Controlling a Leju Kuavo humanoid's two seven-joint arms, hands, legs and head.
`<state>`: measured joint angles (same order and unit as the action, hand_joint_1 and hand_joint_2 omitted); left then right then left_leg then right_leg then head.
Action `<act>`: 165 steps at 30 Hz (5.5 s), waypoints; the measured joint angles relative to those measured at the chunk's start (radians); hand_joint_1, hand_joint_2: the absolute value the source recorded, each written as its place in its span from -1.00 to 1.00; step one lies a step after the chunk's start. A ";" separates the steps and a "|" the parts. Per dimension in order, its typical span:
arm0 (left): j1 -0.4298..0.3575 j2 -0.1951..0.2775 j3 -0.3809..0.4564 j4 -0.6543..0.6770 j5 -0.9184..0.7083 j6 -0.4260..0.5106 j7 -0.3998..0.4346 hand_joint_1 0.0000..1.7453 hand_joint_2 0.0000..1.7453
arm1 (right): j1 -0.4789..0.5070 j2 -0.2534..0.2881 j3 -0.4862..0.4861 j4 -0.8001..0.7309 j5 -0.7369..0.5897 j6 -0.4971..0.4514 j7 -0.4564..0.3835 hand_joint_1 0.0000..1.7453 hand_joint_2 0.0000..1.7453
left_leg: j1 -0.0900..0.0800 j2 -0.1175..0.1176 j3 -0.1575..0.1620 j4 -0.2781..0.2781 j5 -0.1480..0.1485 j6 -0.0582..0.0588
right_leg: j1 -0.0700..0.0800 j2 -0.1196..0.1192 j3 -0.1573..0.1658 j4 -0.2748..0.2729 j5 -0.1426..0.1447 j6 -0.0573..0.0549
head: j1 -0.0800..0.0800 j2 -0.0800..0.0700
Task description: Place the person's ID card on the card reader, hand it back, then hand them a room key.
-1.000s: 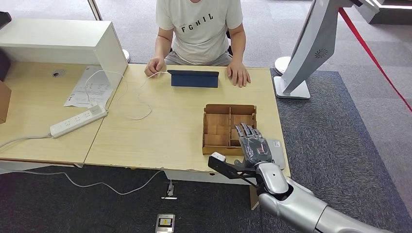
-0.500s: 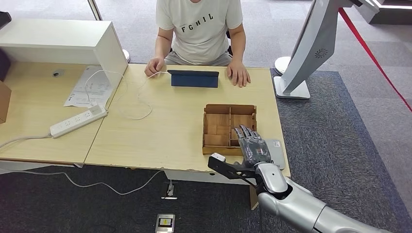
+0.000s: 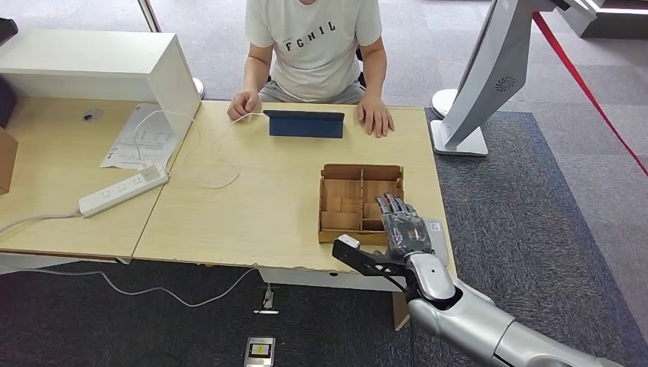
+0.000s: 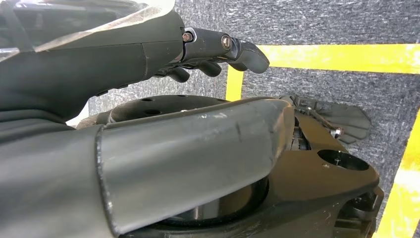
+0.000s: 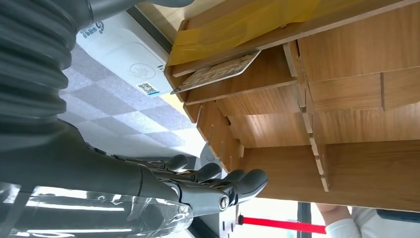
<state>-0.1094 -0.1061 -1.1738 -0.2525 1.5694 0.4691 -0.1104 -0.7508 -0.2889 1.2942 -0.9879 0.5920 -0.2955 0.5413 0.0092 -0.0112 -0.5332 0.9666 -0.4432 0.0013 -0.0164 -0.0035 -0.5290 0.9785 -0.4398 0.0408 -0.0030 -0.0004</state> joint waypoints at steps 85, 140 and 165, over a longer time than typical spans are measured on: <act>-0.003 -0.005 -0.022 -0.002 -0.006 0.087 -0.037 -1.00 -1.00 | -0.118 0.070 0.030 -0.065 0.205 -0.077 -0.052 1.00 1.00 | 0.000 0.000 0.000 0.000 0.001 0.000 | 0.000 0.000 0.000 0.000 0.000 0.000 | 0.000 0.000; -0.004 -0.009 -0.024 -0.001 -0.007 0.055 -0.043 -1.00 -1.00 | -0.236 0.078 -0.034 0.056 0.203 0.040 0.007 -1.00 -1.00 | 0.000 0.000 0.000 0.000 0.001 0.000 | 0.000 0.000 0.000 0.000 0.001 -0.001 | -0.001 0.000; 0.004 -0.014 0.019 0.000 -0.004 0.088 -0.055 -1.00 -1.00 | 0.011 -0.142 -0.382 -0.050 0.462 0.227 0.154 -1.00 -1.00 | 0.000 -0.002 0.001 0.002 0.000 0.000 | 0.000 -0.001 0.001 -0.001 0.001 0.001 | -0.001 0.000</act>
<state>-0.1053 -0.1198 -1.1549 -0.2522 1.5654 0.5573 -0.1650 -0.7394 -0.4304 0.9126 -1.0378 1.0545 -0.0681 0.6951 0.0093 -0.0135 -0.5323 0.9683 -0.4429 0.0014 -0.0165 -0.0040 -0.5280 0.9771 -0.4387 0.0414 -0.0042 -0.0004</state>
